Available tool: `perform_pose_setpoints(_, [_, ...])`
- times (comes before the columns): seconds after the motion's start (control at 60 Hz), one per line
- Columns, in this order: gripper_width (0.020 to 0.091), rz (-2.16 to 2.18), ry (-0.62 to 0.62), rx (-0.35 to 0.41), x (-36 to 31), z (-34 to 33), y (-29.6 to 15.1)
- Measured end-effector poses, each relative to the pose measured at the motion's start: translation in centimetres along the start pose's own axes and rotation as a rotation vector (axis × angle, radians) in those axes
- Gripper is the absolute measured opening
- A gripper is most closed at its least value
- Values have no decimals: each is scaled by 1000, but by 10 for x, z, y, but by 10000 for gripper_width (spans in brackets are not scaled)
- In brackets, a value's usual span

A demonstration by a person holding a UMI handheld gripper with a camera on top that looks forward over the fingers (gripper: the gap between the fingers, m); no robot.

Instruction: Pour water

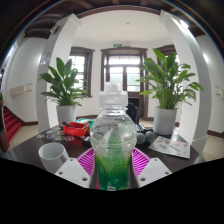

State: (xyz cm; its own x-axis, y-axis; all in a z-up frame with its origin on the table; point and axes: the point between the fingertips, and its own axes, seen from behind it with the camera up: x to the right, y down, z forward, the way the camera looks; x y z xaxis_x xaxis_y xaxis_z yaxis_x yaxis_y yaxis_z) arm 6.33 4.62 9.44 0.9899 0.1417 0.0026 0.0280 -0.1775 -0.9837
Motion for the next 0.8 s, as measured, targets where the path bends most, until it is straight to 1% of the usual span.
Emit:
perform_pose_setpoints(0.067, [557, -38, 12, -33, 2, -3, 2])
perform_pose_setpoints(0.083, [589, -55, 24, -39, 4, -4, 3])
perform_pose_setpoints(0.1, [636, -71, 38, -45, 6, -8, 1])
perform_pose_setpoints(0.117, [713, -87, 53, -44, 9, -10, 0])
perform_pose_setpoints(0.133, [744, -100, 69, -42, 12, -12, -1])
perform_pose_setpoints(0.167, [791, -114, 85, -40, 13, -19, -4])
perform_pose_setpoints(0.233, [848, -96, 91, -45, 12, -35, -4])
perform_pose_setpoints(0.3, [857, -61, 108, -60, 10, -60, 0])
perform_pose_setpoints(0.45, [856, 21, 206, -84, 15, -119, 9])
perform_pose_setpoints(0.583, [857, 90, 221, -96, 6, -160, 8])
perform_pose_setpoints(0.8, [852, 86, 243, -50, -1, -199, -12])
